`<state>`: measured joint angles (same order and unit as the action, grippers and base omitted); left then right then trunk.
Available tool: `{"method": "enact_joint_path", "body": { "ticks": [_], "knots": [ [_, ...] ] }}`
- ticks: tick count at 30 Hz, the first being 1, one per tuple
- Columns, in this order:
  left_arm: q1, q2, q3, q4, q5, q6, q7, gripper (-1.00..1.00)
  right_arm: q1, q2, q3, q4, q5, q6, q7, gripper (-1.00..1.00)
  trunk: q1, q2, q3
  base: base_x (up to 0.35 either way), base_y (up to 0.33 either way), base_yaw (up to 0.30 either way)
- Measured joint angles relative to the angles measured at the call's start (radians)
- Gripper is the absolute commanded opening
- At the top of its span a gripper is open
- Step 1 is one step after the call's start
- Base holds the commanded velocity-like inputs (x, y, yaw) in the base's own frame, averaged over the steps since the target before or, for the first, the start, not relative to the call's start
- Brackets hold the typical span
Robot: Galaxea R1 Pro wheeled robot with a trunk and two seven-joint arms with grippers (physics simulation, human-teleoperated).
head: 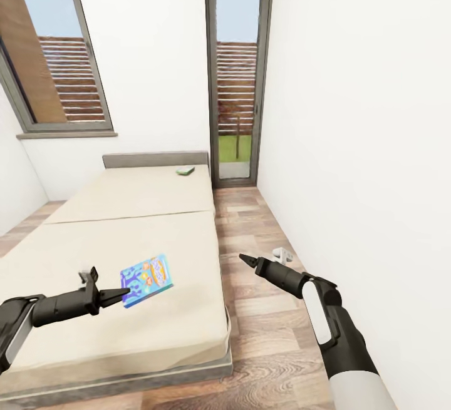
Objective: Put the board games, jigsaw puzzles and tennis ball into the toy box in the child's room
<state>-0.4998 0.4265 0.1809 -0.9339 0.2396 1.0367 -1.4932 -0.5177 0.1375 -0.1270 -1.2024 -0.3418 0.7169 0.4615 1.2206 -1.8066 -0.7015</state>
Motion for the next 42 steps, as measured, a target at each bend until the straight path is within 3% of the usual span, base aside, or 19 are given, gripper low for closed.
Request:
{"method": "enact_joint_path", "body": {
  "ticks": [8,26,35,42],
  "knots": [
    [0.000,0.029,0.000,0.006,0.000,0.000,-0.019,-1.00,0.000,0.001,0.000,-0.001,0.000,0.000,0.000,1.00,-0.031,0.056,0.025,0.000,0.000,0.000],
    [0.000,0.030,-0.001,0.007,-0.002,0.000,-0.014,-1.00,0.012,0.001,0.000,-0.002,0.001,-0.001,-0.005,1.00,-0.100,0.182,0.081,0.000,0.000,0.000],
    [0.000,0.029,-0.001,0.007,-0.003,0.000,-0.012,-1.00,0.012,-0.003,0.000,-0.003,0.004,-0.007,-0.011,1.00,-0.100,0.182,0.082,0.000,0.000,0.000],
    [0.000,0.030,-0.002,0.007,-0.003,-0.001,-0.012,-1.00,0.013,-0.008,0.001,-0.001,0.002,-0.008,-0.002,1.00,-0.127,0.231,0.103,0.000,0.000,0.000]
  ]
}}
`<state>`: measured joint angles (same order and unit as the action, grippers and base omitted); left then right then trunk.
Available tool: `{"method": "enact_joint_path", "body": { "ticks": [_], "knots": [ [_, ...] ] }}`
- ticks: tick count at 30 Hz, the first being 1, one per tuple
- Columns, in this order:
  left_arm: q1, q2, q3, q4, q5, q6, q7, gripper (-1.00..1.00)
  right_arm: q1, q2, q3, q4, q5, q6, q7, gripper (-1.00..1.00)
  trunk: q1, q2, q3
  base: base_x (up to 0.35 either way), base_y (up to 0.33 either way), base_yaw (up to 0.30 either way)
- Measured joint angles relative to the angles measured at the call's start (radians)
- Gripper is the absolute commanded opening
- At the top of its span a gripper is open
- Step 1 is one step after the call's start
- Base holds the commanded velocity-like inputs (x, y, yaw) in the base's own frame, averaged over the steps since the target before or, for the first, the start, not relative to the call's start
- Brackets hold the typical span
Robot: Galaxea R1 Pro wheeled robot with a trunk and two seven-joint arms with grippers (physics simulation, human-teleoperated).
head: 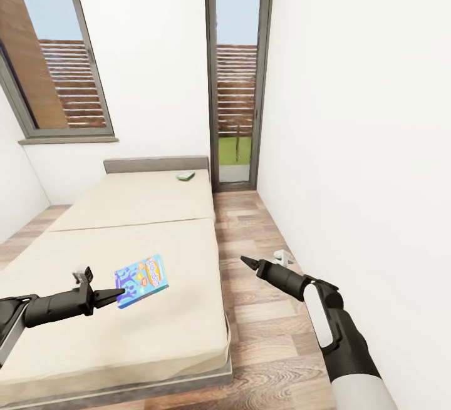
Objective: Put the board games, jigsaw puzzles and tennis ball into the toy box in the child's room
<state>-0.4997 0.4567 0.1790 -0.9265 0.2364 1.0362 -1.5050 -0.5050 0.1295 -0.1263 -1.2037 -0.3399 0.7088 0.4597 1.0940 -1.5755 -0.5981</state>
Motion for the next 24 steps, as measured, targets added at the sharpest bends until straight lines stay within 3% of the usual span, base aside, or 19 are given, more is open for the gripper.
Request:
{"method": "enact_joint_path", "body": {
  "ticks": [24],
  "knots": [
    [0.000,0.001,0.002,0.000,-0.001,0.000,0.003,-1.00,0.000,0.001,0.000,0.006,0.000,-0.004,-0.007,1.00,-0.092,0.168,0.076,0.000,0.000,0.015]
  ]
}}
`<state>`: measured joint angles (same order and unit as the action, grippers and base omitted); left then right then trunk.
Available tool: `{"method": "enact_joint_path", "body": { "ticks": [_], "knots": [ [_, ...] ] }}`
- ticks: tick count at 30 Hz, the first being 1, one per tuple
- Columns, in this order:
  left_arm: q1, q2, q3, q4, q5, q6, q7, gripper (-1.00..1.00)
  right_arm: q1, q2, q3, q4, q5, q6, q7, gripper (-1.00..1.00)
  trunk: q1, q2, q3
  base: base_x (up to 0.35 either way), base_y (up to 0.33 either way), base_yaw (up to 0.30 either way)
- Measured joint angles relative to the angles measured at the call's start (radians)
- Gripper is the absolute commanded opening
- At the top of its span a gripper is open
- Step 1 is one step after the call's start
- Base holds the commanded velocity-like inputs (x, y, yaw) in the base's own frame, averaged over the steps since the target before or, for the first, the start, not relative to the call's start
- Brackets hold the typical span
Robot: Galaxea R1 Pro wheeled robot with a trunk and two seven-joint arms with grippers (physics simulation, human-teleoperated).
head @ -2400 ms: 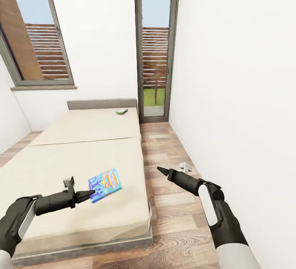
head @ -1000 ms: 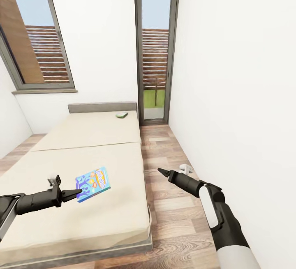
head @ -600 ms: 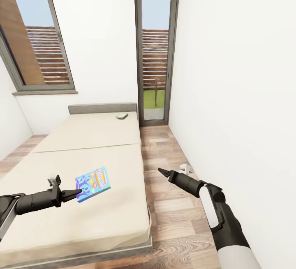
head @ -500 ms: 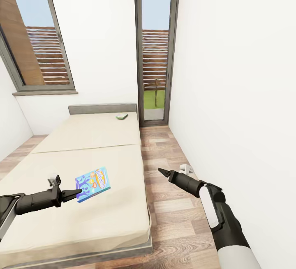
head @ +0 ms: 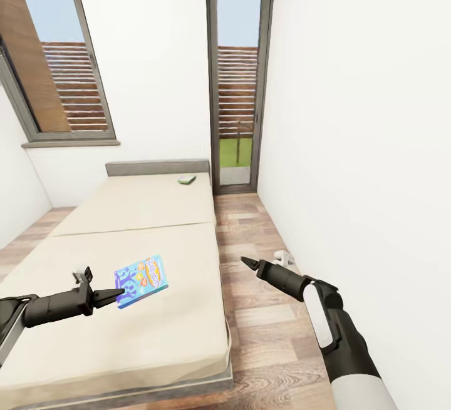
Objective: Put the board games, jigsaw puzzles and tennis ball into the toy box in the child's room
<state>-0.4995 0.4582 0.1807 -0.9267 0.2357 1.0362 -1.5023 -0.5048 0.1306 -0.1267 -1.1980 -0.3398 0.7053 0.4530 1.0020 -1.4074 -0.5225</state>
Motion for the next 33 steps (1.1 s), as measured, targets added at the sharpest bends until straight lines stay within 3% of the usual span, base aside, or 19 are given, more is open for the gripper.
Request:
{"method": "enact_joint_path", "body": {
  "ticks": [7,19,33],
  "knots": [
    [0.000,0.002,0.001,0.001,-0.001,0.000,0.000,-1.00,-0.001,-0.001,0.000,0.028,0.001,-0.063,-0.003,1.00,-0.027,0.049,0.027,0.000,0.000,0.220],
    [0.000,0.002,0.000,0.002,-0.003,-0.001,0.003,-1.00,0.000,-0.001,0.001,0.036,0.001,-0.071,0.002,1.00,-0.073,0.133,0.075,0.000,0.000,0.236],
    [0.000,0.002,-0.001,0.005,-0.003,-0.003,0.005,-1.00,0.000,0.000,0.002,0.036,0.003,-0.071,-0.003,1.00,-0.127,0.231,0.121,0.000,0.000,0.025]
  ]
}}
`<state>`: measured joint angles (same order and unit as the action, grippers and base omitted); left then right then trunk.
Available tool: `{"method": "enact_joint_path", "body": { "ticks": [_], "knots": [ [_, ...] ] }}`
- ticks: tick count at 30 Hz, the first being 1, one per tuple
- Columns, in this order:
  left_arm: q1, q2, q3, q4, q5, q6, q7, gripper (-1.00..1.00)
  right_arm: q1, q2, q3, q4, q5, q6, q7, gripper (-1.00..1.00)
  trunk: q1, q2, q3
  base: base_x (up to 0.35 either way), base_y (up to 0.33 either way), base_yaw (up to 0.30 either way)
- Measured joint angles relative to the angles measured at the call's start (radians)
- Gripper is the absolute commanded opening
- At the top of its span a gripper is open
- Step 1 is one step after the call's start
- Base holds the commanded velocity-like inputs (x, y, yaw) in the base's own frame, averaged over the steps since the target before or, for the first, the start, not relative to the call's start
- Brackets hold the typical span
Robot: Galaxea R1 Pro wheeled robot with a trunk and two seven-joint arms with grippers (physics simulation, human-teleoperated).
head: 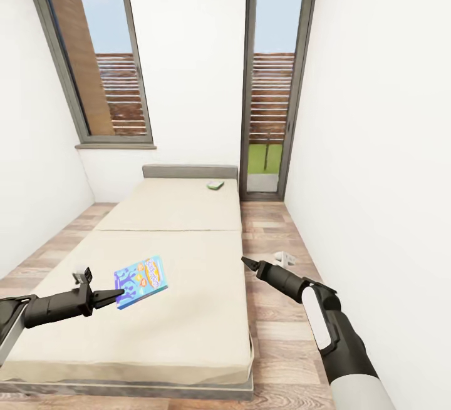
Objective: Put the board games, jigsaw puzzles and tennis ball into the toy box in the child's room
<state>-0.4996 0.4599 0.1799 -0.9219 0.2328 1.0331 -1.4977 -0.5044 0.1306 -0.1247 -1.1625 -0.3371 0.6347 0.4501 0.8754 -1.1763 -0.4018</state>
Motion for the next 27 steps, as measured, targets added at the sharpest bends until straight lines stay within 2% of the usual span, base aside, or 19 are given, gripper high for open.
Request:
{"method": "enact_joint_path", "body": {
  "ticks": [7,21,27],
  "knots": [
    [0.000,0.000,0.000,0.000,0.000,0.000,0.001,-1.00,-0.001,0.000,0.001,-0.001,0.000,-0.001,0.000,1.00,-0.027,0.049,0.023,0.000,0.000,0.106],
    [0.000,-0.001,0.000,0.000,-0.001,0.000,0.003,-1.00,-0.001,0.000,0.001,0.001,-0.001,0.000,0.000,1.00,-0.081,0.147,0.073,0.000,0.000,0.266],
    [0.000,-0.001,0.001,0.000,-0.002,-0.001,0.044,-1.00,-0.001,0.000,0.002,0.001,-0.002,-0.001,0.000,1.00,-0.104,0.189,0.095,0.000,0.000,0.274]
  ]
}}
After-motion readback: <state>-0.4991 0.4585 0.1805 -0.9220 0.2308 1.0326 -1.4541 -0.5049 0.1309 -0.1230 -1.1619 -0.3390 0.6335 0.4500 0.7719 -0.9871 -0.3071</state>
